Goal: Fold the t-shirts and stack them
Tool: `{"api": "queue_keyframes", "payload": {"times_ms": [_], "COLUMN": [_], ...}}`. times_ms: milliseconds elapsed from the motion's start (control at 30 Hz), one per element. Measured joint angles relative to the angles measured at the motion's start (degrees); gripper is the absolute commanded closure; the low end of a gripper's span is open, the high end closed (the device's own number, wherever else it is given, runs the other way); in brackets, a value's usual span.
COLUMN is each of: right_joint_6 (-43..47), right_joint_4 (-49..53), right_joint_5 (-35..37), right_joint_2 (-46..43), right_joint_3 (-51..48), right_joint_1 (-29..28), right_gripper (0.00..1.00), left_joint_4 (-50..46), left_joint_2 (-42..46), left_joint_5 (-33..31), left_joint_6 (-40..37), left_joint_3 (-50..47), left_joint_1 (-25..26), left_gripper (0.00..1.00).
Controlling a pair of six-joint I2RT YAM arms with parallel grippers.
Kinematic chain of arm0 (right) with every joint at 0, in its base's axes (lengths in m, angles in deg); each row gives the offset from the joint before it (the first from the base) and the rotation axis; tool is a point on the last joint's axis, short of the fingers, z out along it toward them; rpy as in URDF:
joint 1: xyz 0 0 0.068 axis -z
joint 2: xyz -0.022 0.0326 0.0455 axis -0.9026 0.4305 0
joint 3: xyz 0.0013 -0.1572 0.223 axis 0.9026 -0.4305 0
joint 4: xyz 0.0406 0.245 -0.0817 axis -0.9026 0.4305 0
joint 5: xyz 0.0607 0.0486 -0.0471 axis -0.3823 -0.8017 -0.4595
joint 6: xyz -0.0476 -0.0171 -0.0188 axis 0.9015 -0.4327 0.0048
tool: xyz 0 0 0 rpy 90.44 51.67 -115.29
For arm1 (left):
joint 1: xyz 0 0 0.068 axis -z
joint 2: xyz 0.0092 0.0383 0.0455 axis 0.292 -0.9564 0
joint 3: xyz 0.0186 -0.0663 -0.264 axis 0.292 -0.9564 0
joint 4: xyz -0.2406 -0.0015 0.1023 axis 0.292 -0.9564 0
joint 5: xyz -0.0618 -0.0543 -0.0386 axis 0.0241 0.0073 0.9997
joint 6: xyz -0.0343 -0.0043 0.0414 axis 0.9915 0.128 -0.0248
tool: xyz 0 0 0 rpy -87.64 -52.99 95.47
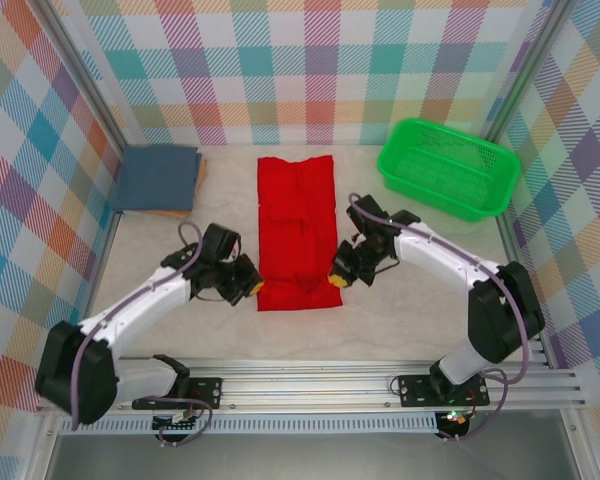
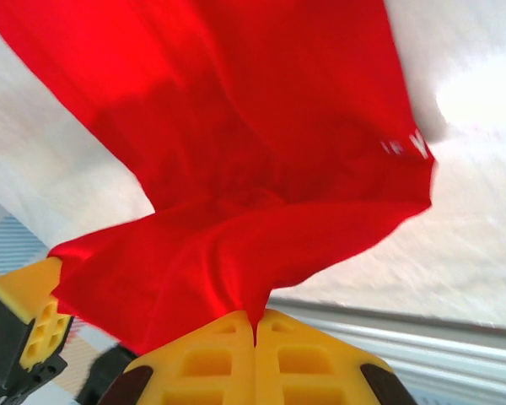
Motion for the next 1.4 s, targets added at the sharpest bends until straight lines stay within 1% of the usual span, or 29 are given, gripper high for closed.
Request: {"api": "queue_keyframes", "payload": {"times_ms": [233,400,433,500,533,600,667,700,733,767,800,833,900,933,967,1033,1133,1200,1233,1267,1300,1333,1400], "right_joint_6": [3.8,6.2,6.4,6.8,7.3,8.4,9.6,10.4,11.1,11.8,12.4,12.9,13.7,13.9,14.1,13.9,13.6,13.4,13.4,13.4,13.3,13.2,13.3], "right_joint_4": [2.1,3.8,4.0,4.1,4.0,3.8,3.6,3.6,3.7,3.7,3.4,2.8,1.1,0.4,-0.1,-0.8,-2.6,-3.9,-4.4,-5.1,-5.5,-5.7,-7.2], "right_joint_5": [0.6,1.2,1.2,1.2,1.0,1.2,1.7,2.1,2.6,3.2,3.8,4.4,5.5,5.8,6.1,6.1,5.7,5.4,5.3,5.3,5.4,5.5,5.9], "right_joint_2": [13.1,24.0,25.7,29.4,31.8,35.1,36.7,36.7,36.6,36.2,35.3,33.9,28.2,25.2,21.9,17.2,16.1,18.7,20.3,21.8,22.8,23.4,22.7], "right_joint_3": [16.6,28.0,29.6,32.9,34.8,37.2,38.2,38.3,38.3,38.3,37.8,36.5,30.2,26.9,23.6,19.1,17.7,18.6,19.1,19.4,19.3,18.8,15.5], "right_joint_1": [5.3,7.9,8.3,9.3,10.0,11.1,11.9,12.2,12.5,12.8,12.9,12.9,12.7,12.5,12.2,11.1,8.6,7.0,6.3,5.8,5.5,5.4,5.6], "right_gripper": [1.0,1.0,1.0,0.84,0.71,0.59,0.52,0.5,0.49,0.49,0.49,0.52,0.71,0.79,0.86,0.95,0.98,1.0,0.99,0.96,0.88,0.82,0.73], "left_joint_4": [3.8,4.2,4.3,4.6,4.8,5.1,5.6,5.6,5.3,5.2,5.4,5.6,6.2,6.2,6.2,6.2,7.4,8.7,8.7,8.7,8.5,8.2,6.2], "left_joint_2": [-14.1,-23.9,-25.8,-30.9,-33.4,-37.1,-38.8,-38.9,-38.8,-38.4,-37.1,-35.8,-29.7,-27.1,-24.0,-21.2,-22.8,-25.8,-27.2,-28.9,-29.9,-30.4,-30.1], "left_joint_5": [1.8,2.1,2.3,2.8,3.1,3.1,3.1,3.0,2.9,2.7,2.2,1.9,1.8,1.9,2.2,3.0,3.6,4.2,4.4,4.4,4.3,4.2,3.3], "left_joint_6": [-5.4,-7.8,-8.3,-9.4,-10.2,-10.9,-11.9,-12.1,-12.3,-12.8,-13.0,-13.1,-13.0,-12.8,-12.2,-11.3,-9.8,-9.2,-9.0,-9.0,-9.2,-9.8,-10.7], "left_joint_3": [12.0,19.9,21.6,26.4,28.5,31.3,32.3,32.3,32.3,32.2,31.2,29.9,24.0,21.4,18.4,15.1,14.0,14.5,15.1,16.2,17.0,17.5,17.8], "left_joint_1": [-7.0,-10.1,-10.4,-10.8,-11.0,-11.3,-11.8,-12.1,-12.4,-12.6,-12.8,-12.9,-12.9,-12.9,-12.5,-12.2,-11.0,-10.1,-9.8,-9.4,-8.9,-8.5,-7.6], "left_gripper": [1.0,1.0,0.95,0.85,0.81,0.67,0.57,0.54,0.54,0.54,0.56,0.62,0.77,0.82,0.87,0.9,0.93,0.94,0.94,0.93,0.88,0.83,0.69]}}
